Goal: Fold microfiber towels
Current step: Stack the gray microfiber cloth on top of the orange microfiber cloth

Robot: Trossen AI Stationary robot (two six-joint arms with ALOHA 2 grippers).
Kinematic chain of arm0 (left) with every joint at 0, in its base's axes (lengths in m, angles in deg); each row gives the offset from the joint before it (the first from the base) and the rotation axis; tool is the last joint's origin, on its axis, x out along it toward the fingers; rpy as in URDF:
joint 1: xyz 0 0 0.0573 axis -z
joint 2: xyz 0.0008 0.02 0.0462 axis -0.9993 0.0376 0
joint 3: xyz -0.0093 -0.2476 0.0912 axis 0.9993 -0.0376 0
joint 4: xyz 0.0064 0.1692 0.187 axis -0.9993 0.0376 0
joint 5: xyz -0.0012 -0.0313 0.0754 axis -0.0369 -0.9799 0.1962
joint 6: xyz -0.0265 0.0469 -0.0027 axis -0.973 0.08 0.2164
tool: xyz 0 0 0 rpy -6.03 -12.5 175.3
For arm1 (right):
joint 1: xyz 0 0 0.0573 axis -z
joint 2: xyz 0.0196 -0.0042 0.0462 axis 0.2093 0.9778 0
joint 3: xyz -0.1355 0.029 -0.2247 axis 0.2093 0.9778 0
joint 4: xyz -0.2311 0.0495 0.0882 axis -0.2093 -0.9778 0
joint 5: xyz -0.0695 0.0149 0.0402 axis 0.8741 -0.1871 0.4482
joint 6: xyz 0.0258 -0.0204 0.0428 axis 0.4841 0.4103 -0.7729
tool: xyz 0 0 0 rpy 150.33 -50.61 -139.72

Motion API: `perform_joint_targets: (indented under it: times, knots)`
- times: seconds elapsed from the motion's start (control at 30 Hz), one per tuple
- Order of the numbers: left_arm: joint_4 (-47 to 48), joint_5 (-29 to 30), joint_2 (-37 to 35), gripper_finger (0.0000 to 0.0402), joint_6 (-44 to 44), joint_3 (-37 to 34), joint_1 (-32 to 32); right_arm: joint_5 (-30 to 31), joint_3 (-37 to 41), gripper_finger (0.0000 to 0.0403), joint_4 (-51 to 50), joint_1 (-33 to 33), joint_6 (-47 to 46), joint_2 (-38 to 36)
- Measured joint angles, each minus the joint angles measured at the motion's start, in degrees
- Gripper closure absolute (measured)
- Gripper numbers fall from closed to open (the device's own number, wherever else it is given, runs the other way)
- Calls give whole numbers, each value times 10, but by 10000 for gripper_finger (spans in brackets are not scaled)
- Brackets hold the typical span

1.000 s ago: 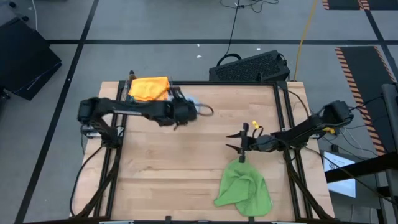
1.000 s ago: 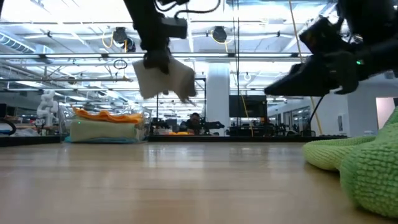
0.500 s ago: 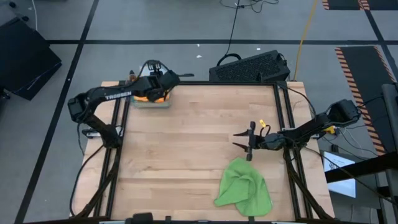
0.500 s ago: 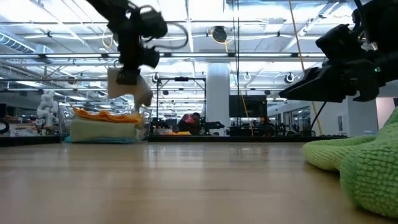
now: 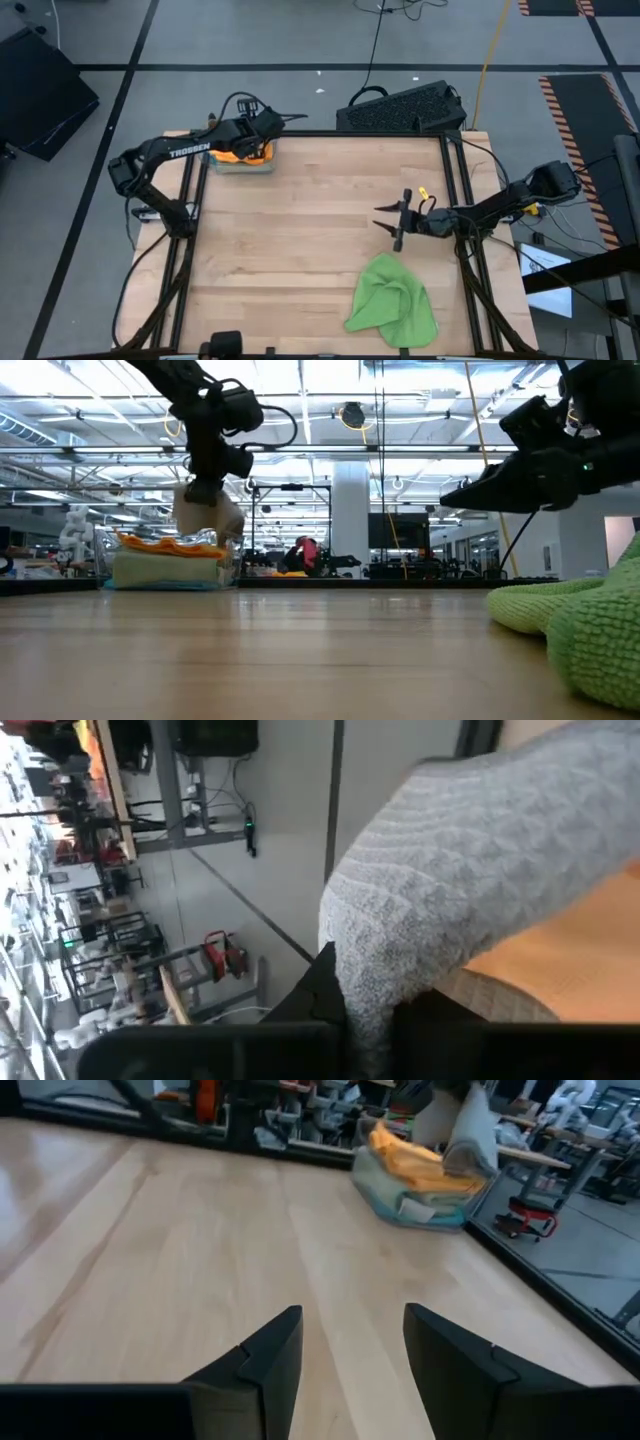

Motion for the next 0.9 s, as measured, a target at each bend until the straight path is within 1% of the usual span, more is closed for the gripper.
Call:
perform_joint_targets:
  times: [0.1, 0.23, 0.33, 0.37, 0.47, 0.57, 0.63, 0.7, 0.8, 0.83, 0.9]
  knots:
    - [0, 9, 0, 385, 12, -14, -1, -1, -9, 234, 0, 10, -1, 0]
    - [-34, 48, 0, 378, 21, -19, -5, 1, -23, 234, 0, 33, -23, 0]
    - [-39, 53, 0, 386, 32, -19, -3, 2, -37, 234, 0, 58, -43, 1]
    - [-42, 62, 0, 386, 34, -19, -3, 2, -41, 234, 1, 68, -51, 4]
    - [-76, 91, 0, 386, 41, -19, -5, 2, -57, 234, 0, 97, -66, 17]
    - [-107, 98, 0, 386, 41, -19, -9, 1, -85, 234, 0, 122, -62, 47]
    - [-102, 96, 0, 386, 41, -19, -8, -2, -107, 234, 0, 133, -58, 72]
    - [-105, 83, 0, 384, 45, -31, -7, -23, -131, 234, 1, 143, -52, 99]
    - [-147, 16, 0, 384, 66, -73, -13, -49, -167, 234, 0, 153, -51, 144]
    - [-161, 6, 0, 385, 84, -90, -14, -56, -177, 234, 0, 155, -47, 159]
    - [-176, 20, 0, 385, 117, -118, -9, -61, -198, 234, -1, 158, -36, 184]
